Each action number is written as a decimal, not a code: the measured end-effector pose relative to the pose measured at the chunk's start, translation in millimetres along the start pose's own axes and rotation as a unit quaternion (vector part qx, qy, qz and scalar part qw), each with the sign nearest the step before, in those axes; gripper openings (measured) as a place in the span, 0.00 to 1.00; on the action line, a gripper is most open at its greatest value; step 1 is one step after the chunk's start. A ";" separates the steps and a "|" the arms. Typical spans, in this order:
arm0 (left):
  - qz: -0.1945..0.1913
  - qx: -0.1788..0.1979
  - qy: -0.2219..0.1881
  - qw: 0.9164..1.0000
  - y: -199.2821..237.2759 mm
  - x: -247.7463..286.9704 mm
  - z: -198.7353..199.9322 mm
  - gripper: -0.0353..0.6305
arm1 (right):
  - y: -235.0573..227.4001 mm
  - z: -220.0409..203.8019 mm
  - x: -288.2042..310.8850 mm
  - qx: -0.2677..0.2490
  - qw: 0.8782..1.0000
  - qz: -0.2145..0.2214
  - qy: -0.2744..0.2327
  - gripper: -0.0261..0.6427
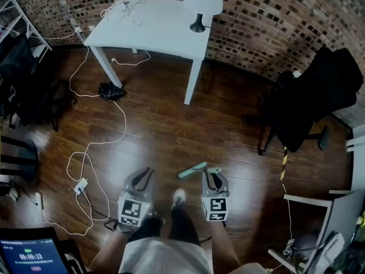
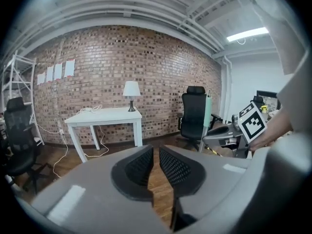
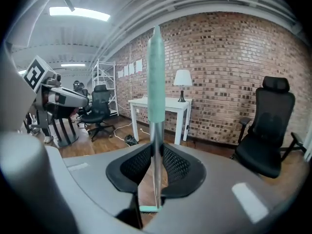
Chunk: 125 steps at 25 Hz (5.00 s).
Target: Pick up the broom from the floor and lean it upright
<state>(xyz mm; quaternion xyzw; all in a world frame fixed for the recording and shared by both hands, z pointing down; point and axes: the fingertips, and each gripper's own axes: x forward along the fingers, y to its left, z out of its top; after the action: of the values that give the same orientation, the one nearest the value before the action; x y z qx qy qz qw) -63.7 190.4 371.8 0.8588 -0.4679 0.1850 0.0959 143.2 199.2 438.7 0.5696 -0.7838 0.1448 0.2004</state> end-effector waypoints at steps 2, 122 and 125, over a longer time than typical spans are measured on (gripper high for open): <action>0.000 0.002 0.007 1.000 -2.3 20.2 -2.2 0.11 | -11.8 1.7 6.7 0.008 1.000 -0.005 -0.005 0.17; -0.013 -0.048 0.073 0.996 189.5 492.1 -72.8 0.11 | -172.3 33.8 589.7 -0.011 1.000 -0.021 0.015 0.17; -0.017 -0.045 0.073 0.996 185.7 491.6 -72.5 0.11 | -165.4 32.6 581.9 0.010 1.000 -0.024 0.017 0.18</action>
<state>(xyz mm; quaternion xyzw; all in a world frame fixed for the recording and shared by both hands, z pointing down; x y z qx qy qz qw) 6.6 -263.7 636.8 0.8459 -0.4526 0.2239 0.1717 138.1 -352.7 688.6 0.5875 -0.7649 0.1578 0.2117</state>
